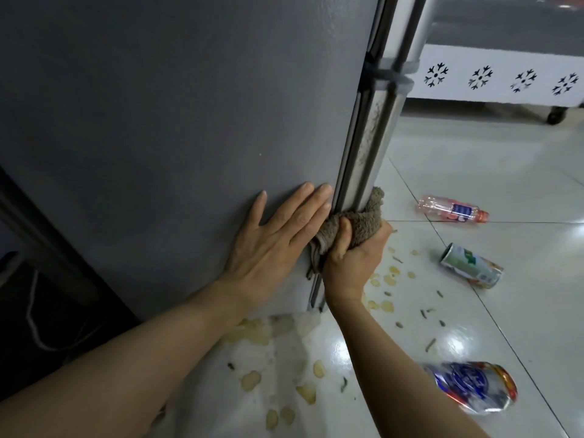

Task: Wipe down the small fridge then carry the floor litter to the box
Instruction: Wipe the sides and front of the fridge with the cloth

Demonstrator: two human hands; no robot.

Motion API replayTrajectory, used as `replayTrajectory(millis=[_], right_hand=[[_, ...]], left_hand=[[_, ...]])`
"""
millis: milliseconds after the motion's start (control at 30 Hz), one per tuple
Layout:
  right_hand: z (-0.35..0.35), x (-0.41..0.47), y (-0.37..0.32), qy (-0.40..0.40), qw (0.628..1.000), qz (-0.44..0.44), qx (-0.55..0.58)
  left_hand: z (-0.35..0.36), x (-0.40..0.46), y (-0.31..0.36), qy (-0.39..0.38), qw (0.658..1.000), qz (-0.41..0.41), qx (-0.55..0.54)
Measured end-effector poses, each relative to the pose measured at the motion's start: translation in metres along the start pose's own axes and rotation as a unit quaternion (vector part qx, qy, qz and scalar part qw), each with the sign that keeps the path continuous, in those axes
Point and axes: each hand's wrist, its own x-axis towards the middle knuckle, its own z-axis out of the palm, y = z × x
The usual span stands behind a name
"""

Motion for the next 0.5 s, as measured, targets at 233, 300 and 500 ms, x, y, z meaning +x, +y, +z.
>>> replayTrajectory(millis=[233, 300, 500], right_hand=[[-0.001, -0.035, 0.05, -0.02, 0.998, 0.064, 0.015], [-0.003, -0.045, 0.064, -0.033, 0.996, 0.087, 0.004], [-0.01, -0.068, 0.096, -0.073, 0.989, 0.128, -0.024]], left_hand=[[0.018, -0.027, 0.009, -0.024, 0.998, 0.045, 0.03], [0.025, -0.038, 0.012, -0.045, 0.996, 0.07, 0.03], [0.042, -0.056, 0.018, -0.045, 0.995, 0.089, 0.029]])
